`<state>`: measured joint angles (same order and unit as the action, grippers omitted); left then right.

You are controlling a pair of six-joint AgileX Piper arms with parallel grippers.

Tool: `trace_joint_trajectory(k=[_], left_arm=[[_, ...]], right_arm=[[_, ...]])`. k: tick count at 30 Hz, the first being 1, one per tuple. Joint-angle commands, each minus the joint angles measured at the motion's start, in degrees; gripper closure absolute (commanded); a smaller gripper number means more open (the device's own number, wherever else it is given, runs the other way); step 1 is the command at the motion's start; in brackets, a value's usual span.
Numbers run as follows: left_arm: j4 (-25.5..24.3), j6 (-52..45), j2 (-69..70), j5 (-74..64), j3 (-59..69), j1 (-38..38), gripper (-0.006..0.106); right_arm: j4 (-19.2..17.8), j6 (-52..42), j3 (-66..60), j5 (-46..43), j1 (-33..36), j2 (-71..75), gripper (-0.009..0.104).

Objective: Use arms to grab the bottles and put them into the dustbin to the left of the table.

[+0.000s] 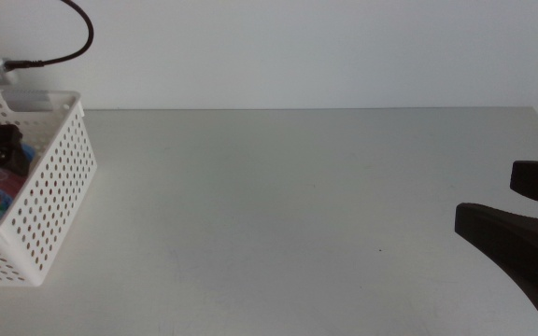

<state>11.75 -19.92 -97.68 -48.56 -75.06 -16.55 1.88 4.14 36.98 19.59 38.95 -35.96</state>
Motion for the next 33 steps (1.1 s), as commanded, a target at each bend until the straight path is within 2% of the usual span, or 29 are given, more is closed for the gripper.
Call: trace_joint_trajectory(k=[1,11,22,28,33], left_arm=[[3.0,0.9,5.4,0.3,-1.9,0.8,0.007],[4.3,6.2,15.2,-1.0,-1.9,10.8,0.009],[5.1,0.1,25.2,-0.9,-1.5,21.0,0.010],[0.0,3.5,35.6,5.3,7.2,28.3,0.010],[-5.5,14.5,45.0,9.8,15.9,30.8,0.010]], right_arm=[[-0.7,-0.5,1.3,-4.1,-0.2,0.0,0.032],[-0.7,-0.5,1.3,-4.1,-0.2,0.0,0.032],[-0.7,-0.5,1.3,-4.1,-0.2,0.0,0.032],[-0.7,-0.5,1.3,-4.1,-0.2,0.0,0.032],[-0.7,-0.5,1.3,-4.1,-0.2,0.0,0.032]])
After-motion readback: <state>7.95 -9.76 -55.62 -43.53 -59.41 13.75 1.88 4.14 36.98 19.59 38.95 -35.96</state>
